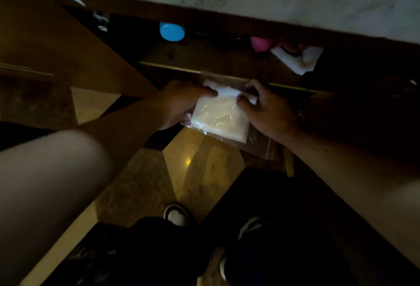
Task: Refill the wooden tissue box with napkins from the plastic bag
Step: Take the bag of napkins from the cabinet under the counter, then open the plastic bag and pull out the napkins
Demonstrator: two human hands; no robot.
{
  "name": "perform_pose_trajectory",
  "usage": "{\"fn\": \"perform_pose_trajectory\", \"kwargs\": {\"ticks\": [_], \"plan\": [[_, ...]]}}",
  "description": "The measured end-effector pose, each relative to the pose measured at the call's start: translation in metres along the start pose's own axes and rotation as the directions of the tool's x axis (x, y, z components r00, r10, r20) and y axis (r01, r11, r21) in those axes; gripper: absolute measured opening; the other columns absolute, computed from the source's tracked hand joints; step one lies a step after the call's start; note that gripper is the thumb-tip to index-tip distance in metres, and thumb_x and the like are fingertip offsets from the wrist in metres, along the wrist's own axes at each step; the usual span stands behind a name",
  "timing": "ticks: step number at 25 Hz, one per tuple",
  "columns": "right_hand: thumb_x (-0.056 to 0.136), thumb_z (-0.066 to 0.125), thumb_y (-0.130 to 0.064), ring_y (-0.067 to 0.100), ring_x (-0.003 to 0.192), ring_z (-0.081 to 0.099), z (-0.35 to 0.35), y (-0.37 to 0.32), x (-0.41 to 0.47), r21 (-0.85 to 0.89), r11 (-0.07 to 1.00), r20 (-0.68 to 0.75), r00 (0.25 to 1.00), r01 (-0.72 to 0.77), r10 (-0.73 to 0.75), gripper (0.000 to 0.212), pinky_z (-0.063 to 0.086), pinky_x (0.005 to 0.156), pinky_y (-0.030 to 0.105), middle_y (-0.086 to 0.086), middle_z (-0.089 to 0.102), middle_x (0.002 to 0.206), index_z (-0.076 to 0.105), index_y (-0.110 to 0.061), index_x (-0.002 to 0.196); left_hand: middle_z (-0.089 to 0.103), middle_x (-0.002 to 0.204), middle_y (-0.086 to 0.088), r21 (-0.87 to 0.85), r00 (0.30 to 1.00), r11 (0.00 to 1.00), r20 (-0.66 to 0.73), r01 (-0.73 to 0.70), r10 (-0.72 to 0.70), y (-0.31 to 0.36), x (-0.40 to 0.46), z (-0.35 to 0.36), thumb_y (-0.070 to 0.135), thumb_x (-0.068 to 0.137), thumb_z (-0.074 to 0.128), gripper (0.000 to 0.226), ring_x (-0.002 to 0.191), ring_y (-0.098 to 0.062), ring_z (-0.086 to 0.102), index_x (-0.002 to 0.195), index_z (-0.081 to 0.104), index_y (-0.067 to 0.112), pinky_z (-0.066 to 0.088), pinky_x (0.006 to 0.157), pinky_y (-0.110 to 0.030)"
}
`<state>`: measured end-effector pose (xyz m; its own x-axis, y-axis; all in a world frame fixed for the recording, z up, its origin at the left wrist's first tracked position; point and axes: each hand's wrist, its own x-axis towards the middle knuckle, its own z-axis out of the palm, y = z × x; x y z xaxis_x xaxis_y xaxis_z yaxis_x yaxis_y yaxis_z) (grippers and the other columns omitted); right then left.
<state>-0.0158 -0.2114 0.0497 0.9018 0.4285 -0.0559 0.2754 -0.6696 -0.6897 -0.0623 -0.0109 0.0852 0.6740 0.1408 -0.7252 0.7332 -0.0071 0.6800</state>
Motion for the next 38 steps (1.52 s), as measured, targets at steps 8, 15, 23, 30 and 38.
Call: {"fn": "perform_pose_trajectory", "kwargs": {"ticks": [8,15,23,30,38], "plan": [[0.088,0.067,-0.034,0.01,0.088,0.065,-0.099,-0.086,-0.087,0.07,0.963,0.328,0.918,-0.26,0.224,0.02,0.051,0.072,0.026,-0.008,0.069,0.099,0.064,-0.029,0.107,0.073,0.118,-0.011,-0.051,0.985,0.987,0.083,0.156,-0.151,0.021,-0.162,0.01,0.012,0.091,0.07,0.039,0.097,-0.023,0.072,0.129,0.063,0.01,0.056,0.066,-0.03],[0.079,0.074,-0.023,0.009,0.081,0.069,-0.215,-0.159,-0.112,0.182,0.915,0.355,0.892,-0.36,0.28,0.015,0.052,0.071,0.024,-0.004,0.075,0.089,0.071,-0.026,0.094,0.073,0.119,-0.01,-0.111,0.997,0.992,0.039,0.063,-0.059,0.075,-0.265,-0.016,0.009,0.094,0.065,0.023,0.107,-0.031,0.073,0.116,0.068,0.014,0.062,0.085,-0.049],[0.088,0.07,-0.006,0.02,0.086,0.072,-0.31,-0.216,-0.125,0.643,0.617,0.407,0.885,-0.454,0.226,0.017,0.058,0.082,0.033,0.001,0.076,0.088,0.074,-0.013,0.103,0.069,0.124,-0.024,-0.351,0.996,0.933,-0.053,-0.081,0.067,0.138,-0.336,-0.024,0.0,0.092,0.063,0.029,0.108,-0.039,0.072,0.121,0.064,0.0,0.06,0.088,-0.056],[0.094,0.068,-0.019,0.029,0.092,0.073,-0.329,-0.241,-0.125,0.686,0.584,0.358,0.9,-0.435,0.25,0.015,0.059,0.085,0.039,0.008,0.078,0.09,0.076,-0.008,0.099,0.07,0.123,-0.024,-0.408,0.985,0.903,-0.154,-0.132,0.075,0.16,-0.354,-0.021,0.003,0.089,0.067,0.032,0.109,-0.041,0.071,0.121,0.067,0.001,0.059,0.09,-0.059],[0.095,0.069,-0.022,0.028,0.093,0.075,-0.318,-0.277,-0.056,0.704,0.64,0.315,0.943,-0.31,0.11,0.015,0.061,0.085,0.042,0.012,0.079,0.096,0.08,-0.013,0.093,0.066,0.121,-0.02,-0.523,0.951,0.827,-0.306,-0.207,0.044,0.175,-0.32,-0.053,0.015,0.082,0.076,0.03,0.106,-0.041,0.067,0.109,0.063,0.009,0.058,0.082,-0.067]]}}
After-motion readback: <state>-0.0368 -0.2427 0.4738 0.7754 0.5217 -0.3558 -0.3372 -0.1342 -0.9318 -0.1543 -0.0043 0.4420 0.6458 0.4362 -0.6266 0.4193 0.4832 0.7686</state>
